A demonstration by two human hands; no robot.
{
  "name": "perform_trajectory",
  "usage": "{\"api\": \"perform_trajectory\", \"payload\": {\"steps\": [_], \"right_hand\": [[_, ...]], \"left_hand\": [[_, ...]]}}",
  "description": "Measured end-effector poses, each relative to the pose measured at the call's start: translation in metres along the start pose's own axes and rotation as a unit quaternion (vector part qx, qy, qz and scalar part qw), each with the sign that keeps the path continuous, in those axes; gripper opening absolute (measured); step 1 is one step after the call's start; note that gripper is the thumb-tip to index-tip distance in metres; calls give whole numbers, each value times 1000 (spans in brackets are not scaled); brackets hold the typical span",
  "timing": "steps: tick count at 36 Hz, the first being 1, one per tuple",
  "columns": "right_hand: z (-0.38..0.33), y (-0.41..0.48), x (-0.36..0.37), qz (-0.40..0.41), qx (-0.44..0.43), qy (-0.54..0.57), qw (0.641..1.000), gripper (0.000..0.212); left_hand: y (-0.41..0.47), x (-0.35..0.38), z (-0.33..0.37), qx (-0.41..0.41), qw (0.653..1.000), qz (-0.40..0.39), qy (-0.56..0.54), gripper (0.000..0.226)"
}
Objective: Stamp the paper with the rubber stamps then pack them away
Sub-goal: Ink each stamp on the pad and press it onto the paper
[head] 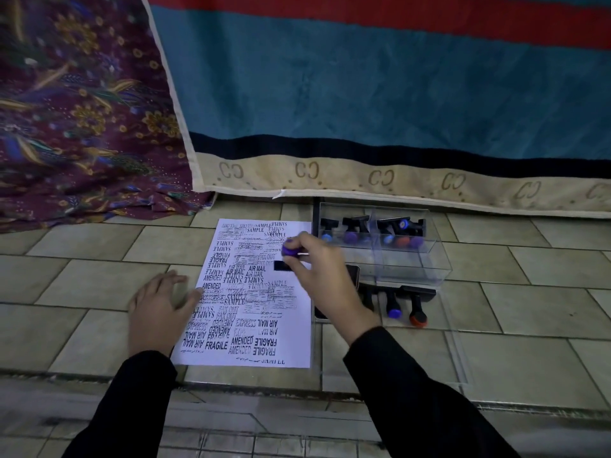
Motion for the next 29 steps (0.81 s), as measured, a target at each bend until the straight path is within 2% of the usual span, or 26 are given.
{"api": "perform_trajectory", "payload": {"steps": [7, 29], "right_hand": [[9, 6, 34, -68, 11, -41, 997, 7], [21, 7, 49, -81, 25, -67, 994, 7]], "left_hand": [[1, 1, -2, -2, 1000, 5, -6, 40], [-1, -2, 2, -19, 1000, -4, 1, 38]]}}
Point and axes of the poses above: each hand's wrist, its own y-axis towards the middle knuckle, its own x-axis out of the palm, z = x × y, the point moved 6 cm from there along y, towards the middle knuckle, and after that the axes turned 3 degrees about z, right-handed, at the moved point
